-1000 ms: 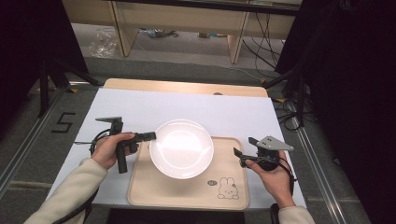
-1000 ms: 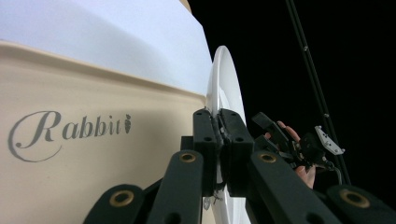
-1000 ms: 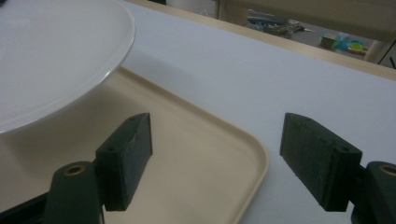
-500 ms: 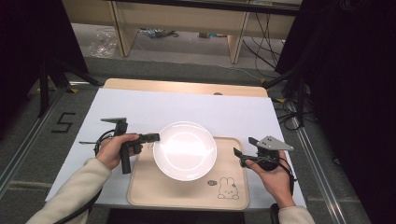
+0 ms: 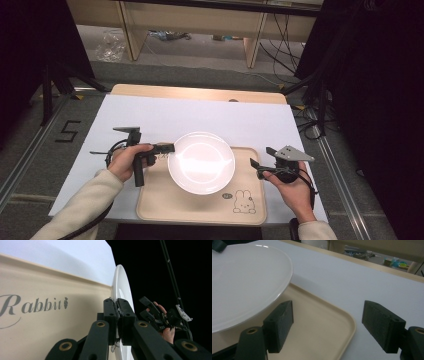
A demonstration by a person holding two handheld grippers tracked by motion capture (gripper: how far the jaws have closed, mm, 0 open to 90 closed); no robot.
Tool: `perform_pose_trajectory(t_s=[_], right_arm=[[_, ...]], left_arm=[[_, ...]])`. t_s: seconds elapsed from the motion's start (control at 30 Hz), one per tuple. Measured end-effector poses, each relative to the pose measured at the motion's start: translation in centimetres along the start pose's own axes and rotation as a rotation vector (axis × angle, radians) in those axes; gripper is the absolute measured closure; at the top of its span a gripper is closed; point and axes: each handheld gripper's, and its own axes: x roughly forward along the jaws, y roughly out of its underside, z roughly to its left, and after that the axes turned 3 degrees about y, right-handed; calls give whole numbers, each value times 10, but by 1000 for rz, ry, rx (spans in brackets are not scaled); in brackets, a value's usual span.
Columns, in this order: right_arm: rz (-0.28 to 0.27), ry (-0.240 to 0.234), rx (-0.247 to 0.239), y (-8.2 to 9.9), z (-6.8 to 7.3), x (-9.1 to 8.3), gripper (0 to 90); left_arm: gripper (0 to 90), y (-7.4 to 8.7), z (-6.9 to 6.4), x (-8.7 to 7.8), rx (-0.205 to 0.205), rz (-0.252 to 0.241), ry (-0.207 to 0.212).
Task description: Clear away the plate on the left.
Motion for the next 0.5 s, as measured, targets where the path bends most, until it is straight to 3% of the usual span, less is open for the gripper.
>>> perform_pose_trajectory(t_s=[0.5], right_arm=[[-1,0,0,0,0,0,261]], left_arm=[[860,3,1,11,4,13,-5]])
